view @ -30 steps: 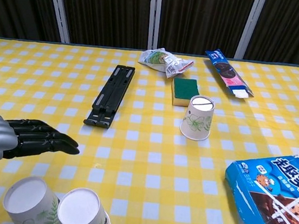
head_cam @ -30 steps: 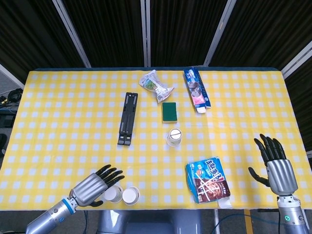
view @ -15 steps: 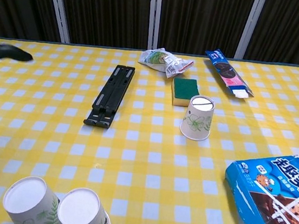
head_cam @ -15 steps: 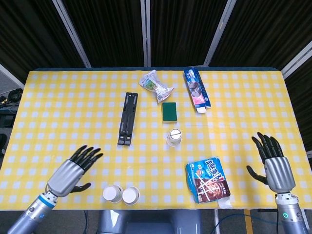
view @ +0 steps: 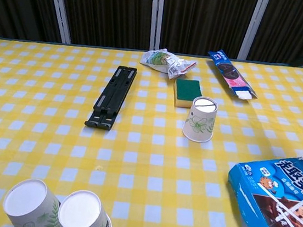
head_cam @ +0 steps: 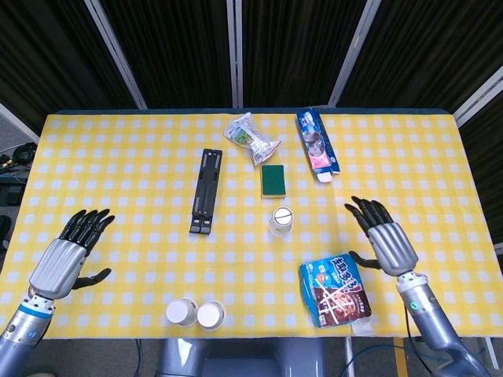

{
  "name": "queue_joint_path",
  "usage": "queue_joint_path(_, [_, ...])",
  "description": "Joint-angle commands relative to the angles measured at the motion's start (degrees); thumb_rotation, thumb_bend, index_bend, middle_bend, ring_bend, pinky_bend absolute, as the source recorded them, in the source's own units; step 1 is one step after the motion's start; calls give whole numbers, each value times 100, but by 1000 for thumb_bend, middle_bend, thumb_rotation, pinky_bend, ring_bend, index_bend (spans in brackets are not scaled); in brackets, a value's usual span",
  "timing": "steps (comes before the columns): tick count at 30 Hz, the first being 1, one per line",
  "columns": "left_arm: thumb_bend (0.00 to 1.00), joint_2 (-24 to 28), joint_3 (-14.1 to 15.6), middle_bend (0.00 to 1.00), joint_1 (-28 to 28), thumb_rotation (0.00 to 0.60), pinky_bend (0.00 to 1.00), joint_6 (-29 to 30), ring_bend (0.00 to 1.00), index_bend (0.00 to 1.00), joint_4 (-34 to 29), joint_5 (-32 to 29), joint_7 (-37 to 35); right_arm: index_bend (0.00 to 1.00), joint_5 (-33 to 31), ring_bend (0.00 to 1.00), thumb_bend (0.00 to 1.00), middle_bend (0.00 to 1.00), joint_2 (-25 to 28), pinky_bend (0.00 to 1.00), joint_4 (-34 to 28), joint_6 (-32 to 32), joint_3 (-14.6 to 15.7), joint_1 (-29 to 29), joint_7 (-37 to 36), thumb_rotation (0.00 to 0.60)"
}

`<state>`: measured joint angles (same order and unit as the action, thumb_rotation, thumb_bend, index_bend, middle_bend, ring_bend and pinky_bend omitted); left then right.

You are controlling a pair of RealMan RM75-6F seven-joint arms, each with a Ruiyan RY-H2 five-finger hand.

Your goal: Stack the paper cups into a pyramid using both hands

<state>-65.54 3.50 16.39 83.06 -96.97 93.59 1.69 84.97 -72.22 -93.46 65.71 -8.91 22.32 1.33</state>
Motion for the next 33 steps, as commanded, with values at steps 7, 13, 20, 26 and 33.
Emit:
queue_joint_path(7, [191,62,-93,0,10,600,0,-175,0,0,79,-129,-212,121,-1491,0,154,0,-740,0,-95,-1375,-522,1175,1179,600])
queue_joint_path(13, [191,89,-112,0,36,600,0,-283,0,0,135,-120,-378,144,-2279,0,169,0,-1157,0,275,-1705,-674,1651,1629,600])
queue_joint_path(20, [191,92,-130,0,118,600,0,-535,0,0,179,-151,-482,173,-2887,0,182,0,-1445,0,599,-1751,-683,1989,1936,600])
queue_joint_path(26, [191,110,-154,0,129,600,0,-602,0,0,196,-167,-558,224,-3159,0,200,0,-1532,0,783,-1718,-643,2141,2056,600])
queue_joint_path(33, [191,134,-148,0,133,600,0,-653,0,0,191,-126,-570,287,-3224,0,226,11,-1644,0,925,-1621,-537,2213,2070,600])
